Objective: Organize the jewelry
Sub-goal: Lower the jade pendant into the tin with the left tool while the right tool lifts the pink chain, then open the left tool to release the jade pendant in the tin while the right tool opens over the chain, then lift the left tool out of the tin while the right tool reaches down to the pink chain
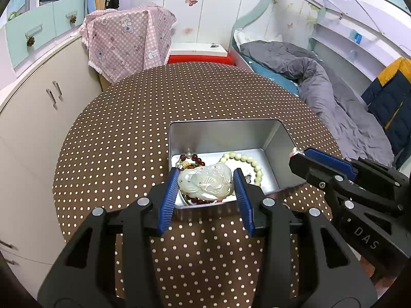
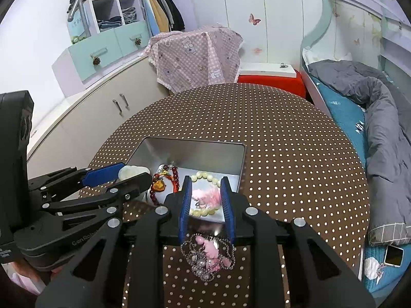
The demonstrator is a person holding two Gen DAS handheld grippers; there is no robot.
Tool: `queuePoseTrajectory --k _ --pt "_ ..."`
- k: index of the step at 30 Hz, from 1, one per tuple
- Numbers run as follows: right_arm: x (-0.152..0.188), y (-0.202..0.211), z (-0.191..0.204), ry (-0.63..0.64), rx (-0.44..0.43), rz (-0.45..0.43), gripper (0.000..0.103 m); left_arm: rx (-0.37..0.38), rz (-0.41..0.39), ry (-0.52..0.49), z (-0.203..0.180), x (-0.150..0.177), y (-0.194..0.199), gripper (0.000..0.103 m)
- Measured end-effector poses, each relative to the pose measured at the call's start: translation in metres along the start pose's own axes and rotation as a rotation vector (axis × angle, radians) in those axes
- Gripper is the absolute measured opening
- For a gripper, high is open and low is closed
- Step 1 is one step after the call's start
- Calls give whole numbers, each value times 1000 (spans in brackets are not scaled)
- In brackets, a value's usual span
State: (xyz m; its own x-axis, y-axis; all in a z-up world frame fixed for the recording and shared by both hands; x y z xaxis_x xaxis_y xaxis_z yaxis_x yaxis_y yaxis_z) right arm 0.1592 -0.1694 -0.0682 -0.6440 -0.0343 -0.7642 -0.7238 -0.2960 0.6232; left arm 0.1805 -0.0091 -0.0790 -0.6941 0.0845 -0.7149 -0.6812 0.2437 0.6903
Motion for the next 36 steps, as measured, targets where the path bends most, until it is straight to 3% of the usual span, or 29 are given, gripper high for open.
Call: queuePoseTrajectory --k 3,9,36 --pt "-3 -2 -4 -6 16 -5 34 1 3 -3 0 -3 -6 43" --pt "-4 -9 -19 -40 40 4 41 5 14 -8 -2 -8 -19 43" --pt "-5 -5 -37 -69 50 12 41 -27 5 -28 -8 -12 -24 46"
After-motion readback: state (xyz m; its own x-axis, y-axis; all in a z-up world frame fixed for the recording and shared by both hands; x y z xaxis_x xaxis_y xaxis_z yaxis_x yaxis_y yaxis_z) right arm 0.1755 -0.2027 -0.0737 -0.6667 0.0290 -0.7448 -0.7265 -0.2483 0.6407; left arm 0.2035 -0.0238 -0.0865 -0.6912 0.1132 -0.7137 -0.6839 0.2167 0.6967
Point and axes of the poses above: each gripper's, at about its wrist camera, not at the fingertips, and y roughly against the way its jaws point, z to its left, x to its underside, the point moved 1 cm from there along -y, roughly the way its jaws point, and after that the axes turned 4 degrees about -z, right-handed, at the moved point
